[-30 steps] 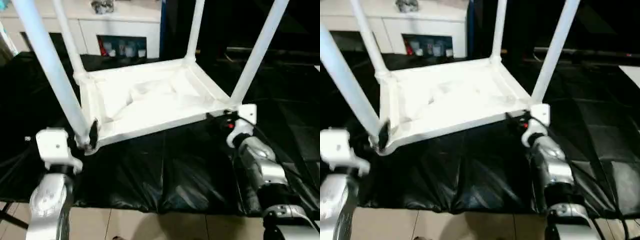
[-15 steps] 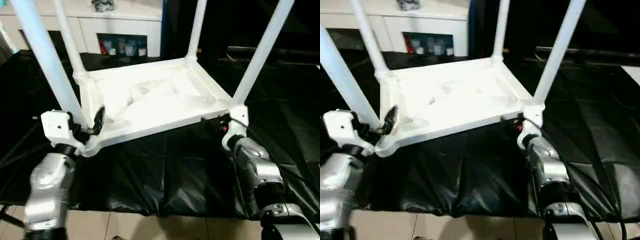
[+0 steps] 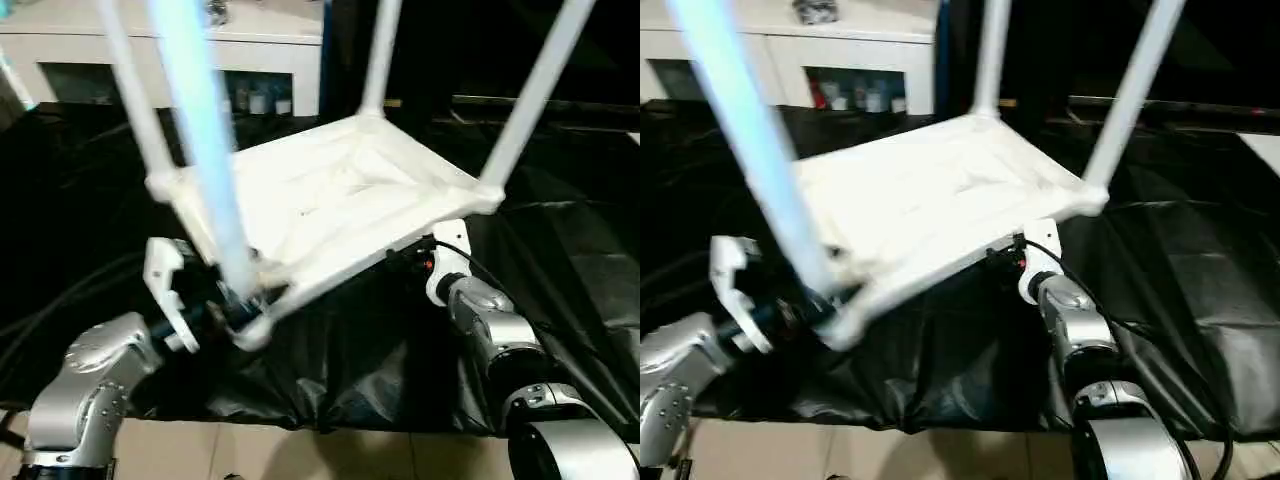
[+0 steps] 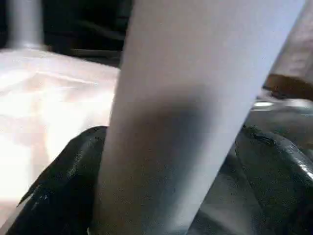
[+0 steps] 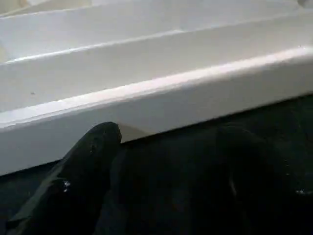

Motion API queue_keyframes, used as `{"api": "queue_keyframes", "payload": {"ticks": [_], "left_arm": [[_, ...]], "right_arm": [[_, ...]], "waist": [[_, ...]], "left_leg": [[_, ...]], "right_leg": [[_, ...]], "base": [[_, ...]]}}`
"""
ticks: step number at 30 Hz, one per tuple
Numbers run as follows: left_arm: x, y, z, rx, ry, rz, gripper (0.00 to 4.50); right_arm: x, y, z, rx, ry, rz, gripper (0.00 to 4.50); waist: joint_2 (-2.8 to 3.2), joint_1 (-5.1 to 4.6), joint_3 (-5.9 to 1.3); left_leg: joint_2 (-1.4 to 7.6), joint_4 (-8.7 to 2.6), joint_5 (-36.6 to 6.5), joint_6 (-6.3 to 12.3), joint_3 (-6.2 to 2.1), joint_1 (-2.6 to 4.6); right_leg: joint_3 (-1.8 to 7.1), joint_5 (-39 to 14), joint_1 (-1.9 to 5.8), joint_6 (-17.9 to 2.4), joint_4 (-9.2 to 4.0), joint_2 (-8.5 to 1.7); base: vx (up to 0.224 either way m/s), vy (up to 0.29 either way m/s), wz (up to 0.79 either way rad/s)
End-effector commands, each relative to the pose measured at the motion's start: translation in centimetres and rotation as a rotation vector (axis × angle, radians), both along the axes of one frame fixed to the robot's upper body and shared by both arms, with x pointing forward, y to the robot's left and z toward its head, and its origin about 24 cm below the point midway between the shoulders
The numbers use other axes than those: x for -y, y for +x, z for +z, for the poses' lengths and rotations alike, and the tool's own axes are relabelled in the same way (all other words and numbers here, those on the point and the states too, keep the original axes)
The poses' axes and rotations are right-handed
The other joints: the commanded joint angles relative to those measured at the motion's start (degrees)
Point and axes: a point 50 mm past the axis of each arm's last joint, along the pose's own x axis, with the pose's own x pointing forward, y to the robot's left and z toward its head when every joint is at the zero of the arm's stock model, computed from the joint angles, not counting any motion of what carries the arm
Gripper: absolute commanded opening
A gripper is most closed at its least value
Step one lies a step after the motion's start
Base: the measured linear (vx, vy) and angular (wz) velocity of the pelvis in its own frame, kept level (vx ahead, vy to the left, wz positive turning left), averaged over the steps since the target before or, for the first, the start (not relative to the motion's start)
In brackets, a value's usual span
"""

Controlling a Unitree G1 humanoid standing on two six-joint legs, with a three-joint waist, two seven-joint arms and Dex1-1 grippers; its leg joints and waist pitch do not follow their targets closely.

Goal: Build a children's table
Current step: Rotate table base

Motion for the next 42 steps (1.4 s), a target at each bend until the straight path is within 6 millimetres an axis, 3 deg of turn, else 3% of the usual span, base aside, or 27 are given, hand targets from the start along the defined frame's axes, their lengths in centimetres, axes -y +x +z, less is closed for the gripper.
{"api": "queue_keyframes", "payload": {"ticks": [1, 6, 8, 14, 18, 20, 22, 26, 30, 33, 34, 35, 36, 37, 38, 40, 42], "left_arm": [[2.5, -0.9, 0.5, -0.013, -0.049, -0.162, 4.47], [4.7, -1.4, 1.1, -0.041, -0.126, -0.283, 4.47], [5.8, -1.4, 1.3, -0.043, -0.155, -0.319, 4.47], [9.2, -0.3, 2.0, -0.026, -0.188, -0.402, 4.47], [10.8, 0.3, 2.3, -0.006, -0.195, -0.420, 4.47], [12.5, 1.6, 2.3, 0.040, -0.155, -0.363, 4.47], [12.9, 2.3, 2.2, 0.066, -0.122, -0.319, 4.47], [12.3, 4.0, 1.5, 0.096, -0.029, -0.191, 4.47], [10.1, 5.2, 0.7, 0.121, 0.081, -0.074, 4.47], [9.3, 5.1, 0.2, 0.119, 0.114, -0.079, 4.47], [8.7, 4.7, -0.4, 0.108, 0.146, -0.100, 4.47], [8.4, 4.6, -0.6, 0.101, 0.159, -0.106, 4.47], [7.9, 4.4, -1.0, 0.090, 0.187, -0.112, 4.47], [7.5, 4.3, -1.3, 0.083, 0.204, -0.121, 4.47], [7.0, 4.1, -1.6, 0.075, 0.228, -0.129, 4.47], [6.1, 3.7, -2.3, 0.061, 0.286, -0.173, 4.47], [5.2, 3.3, -2.9, 0.043, 0.348, -0.210, 4.47]], "right_arm": [[-2.6, 0.4, 0.8, 0.033, 0.010, 0.111, 3.73], [-4.8, 0.2, 0.8, 0.039, 0.023, 0.223, 3.73], [-5.7, 0.1, 0.8, 0.041, 0.035, 0.273, 3.73], [-7.2, -0.2, 0.9, 0.034, 0.064, 0.371, 3.73], [-7.1, -0.2, 0.8, 0.041, 0.063, 0.360, 3.73], [-6.2, 0.2, 0.8, 0.055, 0.046, 0.295, 3.73], [-5.5, 0.5, 1.0, 0.065, 0.037, 0.254, 3.73], [-3.5, 1.0, 1.3, 0.082, 0.024, 0.179, 3.73], [-0.7, 1.0, 1.7, 0.098, 0.010, 0.152, 3.73], [0.2, 0.7, 1.8, 0.105, -0.009, 0.187, 3.73], [0.9, 0.3, 1.8, 0.107, -0.030, 0.232, 3.73], [1.1, 0.1, 1.8, 0.106, -0.037, 0.248, 3.73], [1.5, -0.2, 1.7, 0.103, -0.049, 0.279, 3.73], [1.9, -0.5, 1.7, 0.101, -0.062, 0.306, 3.73], [2.3, -0.8, 1.8, 0.100, -0.077, 0.337, 3.73], [3.1, -1.6, 1.9, 0.090, -0.107, 0.416, 3.73], [3.6, -2.3, 2.2, 0.084, -0.116, 0.481, 3.73]], "waist": [[-0.22, -0.11, -3.64], [-0.36, -1.29, -3.73], [-0.70, -1.66, -3.69], [-0.81, -1.76, -3.72], [-1.03, -1.69, -3.89], [-0.99, -1.55, -3.92], [-1.15, -1.37, -3.86], [-1.46, -1.33, -3.87], [-0.94, -0.49, -3.99], [-1.20, -0.44, -3.91], [-0.74, -0.45, -3.89], [-1.08, -0.45, -3.90], [-0.31, -0.48, -3.92], [-0.69, -0.58, -3.91], [-0.23, -0.57, -3.95], [-0.56, -0.61, -3.84], [-0.46, -0.61, -3.78]], "left_leg": [[0.88, -4.35, -15.5, -1.49, -0.38, 1.09], [0.82, -4.14, -15.4, -1.15, -0.42, 1.02], [0.84, -4.01, -15.2, -0.53, -0.33, 1.05], [0.91, -3.90, -14.4, -0.12, -0.31, 1.19], [0.95, -3.73, -12.5, 0.41, -0.33, 0.98], [0.95, -3.56, -11.8, 1.10, -0.20, 1.18], [0.95, -3.62, -12.5, 1.24, -0.26, 1.17], [0.91, -3.48, -13.0, 1.36, -0.28, 1.07], [0.91, -3.41, -11.8, 1.63, -0.32, 1.36], [0.94, -3.50, -13.1, 1.38, -0.30, 1.25], [0.94, -3.53, -13.2, 1.19, -0.38, 1.21], [0.93, -3.50, -13.7, 1.34, -0.34, 1.24], [0.86, -3.55, -13.6, 1.15, -0.49, 1.19], [0.93, -3.50, -14.3, 1.16, -0.37, 1.33], [0.94, -3.53, -14.4, 1.06, -0.46, 1.33], [0.87, -3.60, -15.3, 1.42, -0.49, 1.31], [0.92, -3.69, -15.8, 1.38, -0.52, 1.40]], "right_leg": [[1.57, -12.4, 2.01, -11.4, -3.93, -1.78], [1.62, -12.0, 2.08, -12.0, -3.86, -1.79], [1.69, -11.6, 2.06, -12.5, -3.94, -1.77], [1.67, -10.4, 2.15, -13.2, -3.87, -1.73], [1.66, -7.4, 2.53, -14.0, -3.55, -1.92], [1.69, -6.2, 2.50, -14.7, -3.63, -1.87], [1.66, -7.5, 2.53, -14.3, -3.94, -1.93], [1.69, -9.0, 2.58, -13.3, -4.01, -2.06], [1.56, -7.6, 2.58, -13.5, -3.81, -1.91], [1.49, -8.4, 2.58, -13.7, -3.86, -1.80], [1.51, -8.6, 2.59, -13.7, -3.78, -1.88], [1.48, -8.9, 2.59, -13.3, -3.99, -1.77], [1.49, -9.1, 2.62, -13.6, -3.85, -1.89], [1.48, -9.2, 2.47, -13.7, -4.10, -1.70], [1.49, -8.8, 2.54, -13.9, -3.94, -1.74], [1.46, -10.1, 2.53, -13.5, -4.16, -1.62], [1.45, -11.0, 2.43, -13.6, -4.28, -1.62]], "base": [[0.000, 0.000, 0.00], [0.000, 0.000, 0.00], [0.000, 0.000, 0.00], [0.000, 0.000, 0.00], [0.000, 0.000, 0.00], [0.000, 0.000, 0.00], [0.000, 0.000, 0.00], [0.000, 0.000, 0.00], [0.000, 0.000, 0.00], [0.000, 0.000, 0.00], [0.000, 0.000, 0.00], [0.000, 0.000, 0.00], [0.000, 0.000, 0.00], [0.000, 0.000, 0.00], [0.000, 0.000, 0.00], [0.000, 0.000, 0.00], [0.000, 0.000, 0.00]]}}
